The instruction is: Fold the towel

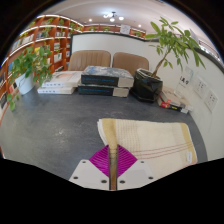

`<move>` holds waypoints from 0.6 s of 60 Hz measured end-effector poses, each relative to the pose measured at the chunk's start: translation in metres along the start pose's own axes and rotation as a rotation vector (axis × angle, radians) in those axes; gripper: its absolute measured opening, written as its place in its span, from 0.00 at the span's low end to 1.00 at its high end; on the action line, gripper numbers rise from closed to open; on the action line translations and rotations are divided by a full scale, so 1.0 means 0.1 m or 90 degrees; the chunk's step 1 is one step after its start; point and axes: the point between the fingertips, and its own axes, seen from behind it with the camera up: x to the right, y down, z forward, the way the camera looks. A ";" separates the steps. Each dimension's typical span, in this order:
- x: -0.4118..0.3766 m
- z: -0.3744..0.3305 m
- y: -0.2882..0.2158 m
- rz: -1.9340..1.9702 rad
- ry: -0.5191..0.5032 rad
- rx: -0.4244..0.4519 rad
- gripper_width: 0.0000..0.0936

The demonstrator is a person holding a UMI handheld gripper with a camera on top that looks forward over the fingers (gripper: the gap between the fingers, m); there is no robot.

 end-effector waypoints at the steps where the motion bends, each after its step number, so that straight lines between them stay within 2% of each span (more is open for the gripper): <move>1: 0.01 0.00 0.01 -0.015 0.003 -0.002 0.07; 10: 0.00 0.00 0.02 -0.070 0.000 -0.022 0.03; 15: 0.00 -0.08 -0.03 -0.042 -0.026 -0.030 0.03; 26: 0.66 -0.60 -0.71 -0.028 -0.013 0.044 0.03; 36: 1.72 -0.85 -1.02 -0.012 0.046 0.086 0.03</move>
